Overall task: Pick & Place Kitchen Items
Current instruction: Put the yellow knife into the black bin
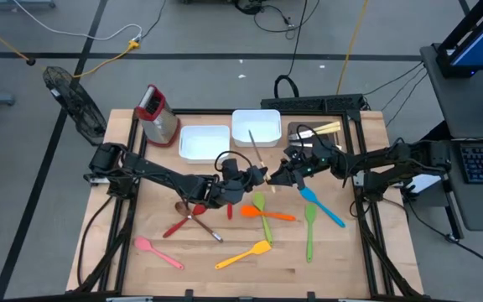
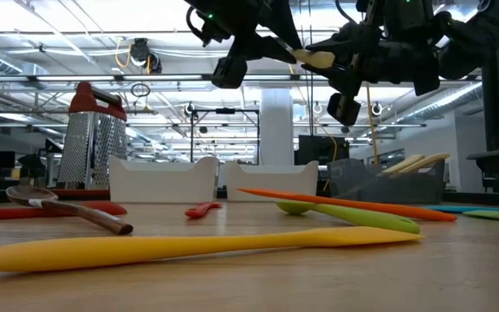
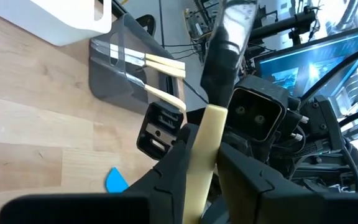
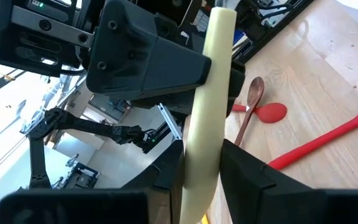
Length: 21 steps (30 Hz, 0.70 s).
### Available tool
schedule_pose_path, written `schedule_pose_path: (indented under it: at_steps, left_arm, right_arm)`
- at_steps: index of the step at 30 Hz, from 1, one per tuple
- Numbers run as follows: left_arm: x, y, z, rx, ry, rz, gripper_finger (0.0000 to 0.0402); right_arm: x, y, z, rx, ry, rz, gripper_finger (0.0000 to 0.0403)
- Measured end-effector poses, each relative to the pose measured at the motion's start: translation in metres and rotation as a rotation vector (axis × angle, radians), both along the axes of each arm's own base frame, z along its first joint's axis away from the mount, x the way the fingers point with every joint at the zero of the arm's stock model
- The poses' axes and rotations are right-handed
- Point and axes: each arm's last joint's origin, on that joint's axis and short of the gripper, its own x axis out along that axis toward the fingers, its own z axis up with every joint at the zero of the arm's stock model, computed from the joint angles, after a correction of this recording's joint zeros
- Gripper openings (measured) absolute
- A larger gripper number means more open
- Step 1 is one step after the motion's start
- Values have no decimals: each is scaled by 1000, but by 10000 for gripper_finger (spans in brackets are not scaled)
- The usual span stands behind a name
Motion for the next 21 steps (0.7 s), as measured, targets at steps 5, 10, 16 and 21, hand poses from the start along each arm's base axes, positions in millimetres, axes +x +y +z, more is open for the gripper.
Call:
schedule_pose_path:
  at_steps: [5,10,16,21]
  left_arm:
    - [0,0,0,3,4,-1,117]
    - [0,-1,-1,16,17,-2,148]
    - [-1,-2,-2,46,52,-8,187]
    - [-3,-2,-6,57,99,-9,212]
  right_arm:
    - [0,0,0,2,-1,3,77]
    - [0,-1,1,13,1,2,74]
    - [-1,-4,1,19,1,1,72]
    - [-1,-4,0,23,9,0,72]
